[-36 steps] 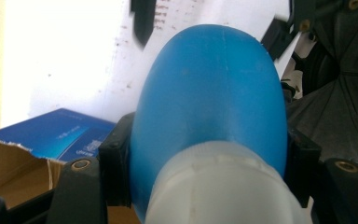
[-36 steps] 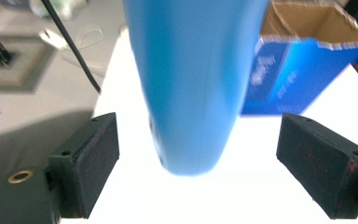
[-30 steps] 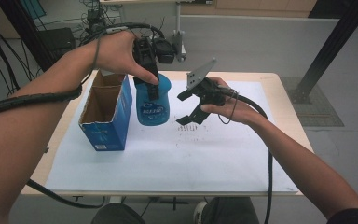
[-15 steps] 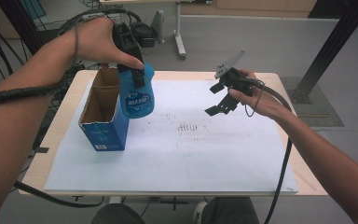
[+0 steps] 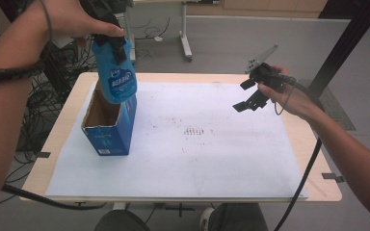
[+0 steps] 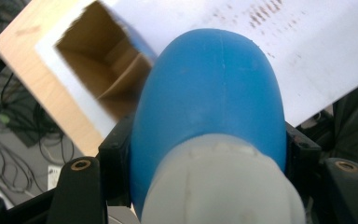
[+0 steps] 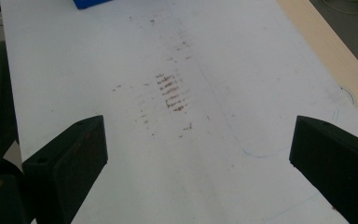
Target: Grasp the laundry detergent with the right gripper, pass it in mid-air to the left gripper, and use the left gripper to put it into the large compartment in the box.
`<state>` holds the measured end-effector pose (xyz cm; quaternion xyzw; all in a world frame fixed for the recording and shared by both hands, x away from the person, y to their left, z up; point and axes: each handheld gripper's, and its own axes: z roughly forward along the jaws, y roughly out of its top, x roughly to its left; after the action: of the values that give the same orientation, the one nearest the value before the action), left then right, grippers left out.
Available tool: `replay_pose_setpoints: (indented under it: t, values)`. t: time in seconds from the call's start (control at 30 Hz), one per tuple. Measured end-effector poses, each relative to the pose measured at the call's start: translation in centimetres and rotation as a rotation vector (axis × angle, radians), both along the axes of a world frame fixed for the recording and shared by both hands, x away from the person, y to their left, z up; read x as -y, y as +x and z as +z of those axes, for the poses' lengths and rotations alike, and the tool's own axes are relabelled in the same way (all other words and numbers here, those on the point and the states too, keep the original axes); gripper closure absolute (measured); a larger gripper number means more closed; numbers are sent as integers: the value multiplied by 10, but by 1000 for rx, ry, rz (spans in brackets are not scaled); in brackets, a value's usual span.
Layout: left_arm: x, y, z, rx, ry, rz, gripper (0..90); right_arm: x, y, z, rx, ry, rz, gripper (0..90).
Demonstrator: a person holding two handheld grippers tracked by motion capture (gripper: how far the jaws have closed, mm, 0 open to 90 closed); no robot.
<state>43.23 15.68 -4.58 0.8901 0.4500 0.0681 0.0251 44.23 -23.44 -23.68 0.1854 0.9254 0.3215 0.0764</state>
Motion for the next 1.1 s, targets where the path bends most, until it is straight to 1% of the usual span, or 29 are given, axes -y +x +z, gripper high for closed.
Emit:
replay_pose_setpoints:
  t: [0.03, 0.1, 0.13, 0.2, 0.27, 0.33, 0.47, 0.57, 0.63, 0.73, 0.83, 0.97, 1.1]
  values:
    - [-3, 1, 3, 1, 1, 21, 368, 2, 0, 0, -2, -4, -5, 40]
    - [-11, 2, 9, 13, -9, 78, 368, 6, 1, 1, -4, -8, -16, 41]
    - [-13, 3, 11, 16, -12, 95, 368, 8, 1, 2, -2, -12, -22, 41]
    - [-19, 4, 16, 25, -24, 147, 368, 10, 1, 3, 1, -19, -31, 41]
    - [-25, 6, 21, 25, -30, 190, 369, 12, 2, 5, 5, -28, -38, 41]
    - [-31, 7, 25, 22, -47, 248, 369, 14, 2, 6, 11, -39, -44, 41]
    - [-41, 9, 31, 33, -78, 352, 369, 16, 2, 9, 13, -41, -51, 41]
    - [-47, 11, 33, 30, -81, 433, 370, 17, 2, 10, 13, -43, -56, 42]
    - [-51, 12, 33, 35, -77, 486, 370, 18, 2, 12, 16, -46, -56, 42]
    - [-56, 14, 31, 27, -64, 554, 370, 18, 2, 13, 17, -47, -61, 42]
    - [-62, 15, 29, 28, -69, 597, 370, 19, 3, 13, 17, -50, -64, 42]
    - [-71, 15, 26, 31, -96, 646, 370, 19, 3, 12, 15, -56, -65, 43]
    - [-74, 15, 22, 34, -96, 664, 371, 19, 3, 10, 12, -63, -67, 43]
